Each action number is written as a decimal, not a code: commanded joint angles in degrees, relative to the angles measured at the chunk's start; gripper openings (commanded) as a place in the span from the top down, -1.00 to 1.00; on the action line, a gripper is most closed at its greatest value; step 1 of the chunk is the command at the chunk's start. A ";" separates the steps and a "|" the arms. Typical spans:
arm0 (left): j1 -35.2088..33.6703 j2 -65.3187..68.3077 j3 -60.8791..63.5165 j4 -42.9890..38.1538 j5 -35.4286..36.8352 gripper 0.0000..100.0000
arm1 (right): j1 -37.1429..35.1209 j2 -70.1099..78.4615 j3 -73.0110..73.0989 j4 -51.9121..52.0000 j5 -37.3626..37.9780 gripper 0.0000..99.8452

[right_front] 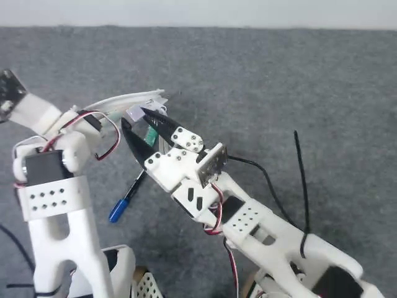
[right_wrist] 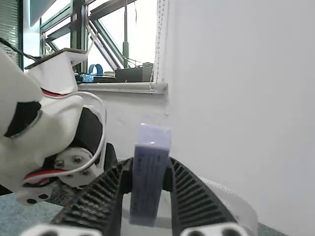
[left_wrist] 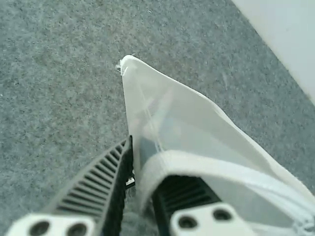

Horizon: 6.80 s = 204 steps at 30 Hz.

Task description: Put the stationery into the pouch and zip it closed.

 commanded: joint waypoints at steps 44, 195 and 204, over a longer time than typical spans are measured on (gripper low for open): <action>-0.09 -3.25 -0.13 -2.46 -0.44 0.98 | 0.75 18.77 -9.58 -14.99 14.42 0.64; -22.68 -3.25 -0.66 -3.96 7.82 0.98 | 13.05 87.52 -145.67 147.30 -4.40 0.99; -22.95 -3.25 -0.66 -4.04 7.74 0.98 | 14.46 87.69 -145.23 147.38 -4.40 0.99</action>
